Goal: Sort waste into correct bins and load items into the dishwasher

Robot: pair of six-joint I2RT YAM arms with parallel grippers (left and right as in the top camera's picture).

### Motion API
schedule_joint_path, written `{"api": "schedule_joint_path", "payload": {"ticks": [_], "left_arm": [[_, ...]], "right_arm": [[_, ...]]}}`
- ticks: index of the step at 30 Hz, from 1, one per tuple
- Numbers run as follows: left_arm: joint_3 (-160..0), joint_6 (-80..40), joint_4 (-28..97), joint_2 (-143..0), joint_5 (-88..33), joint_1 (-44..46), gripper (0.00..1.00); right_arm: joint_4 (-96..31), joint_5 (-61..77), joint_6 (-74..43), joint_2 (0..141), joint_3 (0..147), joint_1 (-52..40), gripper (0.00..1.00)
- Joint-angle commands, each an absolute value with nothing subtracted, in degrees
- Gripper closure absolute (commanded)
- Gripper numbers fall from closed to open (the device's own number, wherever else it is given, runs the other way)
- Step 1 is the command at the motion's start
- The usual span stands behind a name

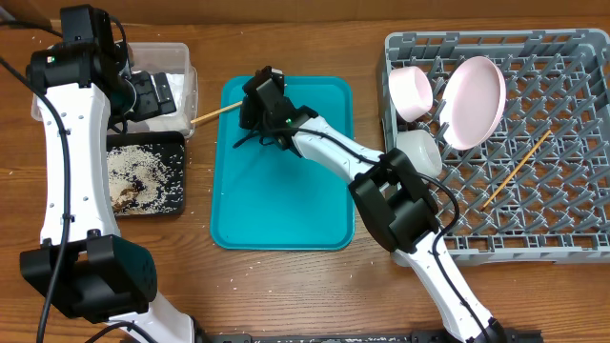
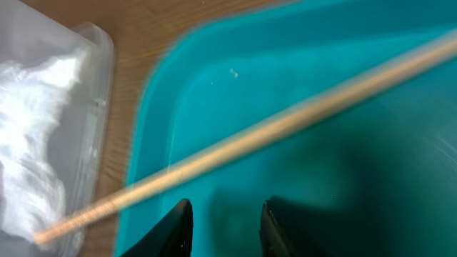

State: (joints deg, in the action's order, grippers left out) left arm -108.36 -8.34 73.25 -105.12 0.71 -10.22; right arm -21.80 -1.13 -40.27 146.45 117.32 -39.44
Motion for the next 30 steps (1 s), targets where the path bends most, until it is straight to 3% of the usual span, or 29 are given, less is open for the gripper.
{"api": "schedule_joint_path", "payload": {"ticks": [1,5,10,17,30], "left_arm": [[-108.38,-7.05,73.23,-104.99,1.04,-10.11,0.00],[-108.38,-7.05,73.23,-104.99,1.04,-10.11,0.00],[-108.38,-7.05,73.23,-104.99,1.04,-10.11,0.00],[-108.38,-7.05,73.23,-104.99,1.04,-10.11,0.00],[-108.38,-7.05,73.23,-104.99,1.04,-10.11,0.00]], "right_arm": [[-29.78,2.50,-39.97,150.47,116.31,-38.70,0.66],[-37.91,8.88,-35.03,150.45,123.44,-37.67,0.66],[-44.34,5.30,-26.24,150.45,135.37,-37.82,0.64],[-33.06,-0.80,-12.53,151.11,137.21,-38.17,0.62],[-22.59,1.39,-10.83,157.77,137.21,-38.30,0.67]]}}
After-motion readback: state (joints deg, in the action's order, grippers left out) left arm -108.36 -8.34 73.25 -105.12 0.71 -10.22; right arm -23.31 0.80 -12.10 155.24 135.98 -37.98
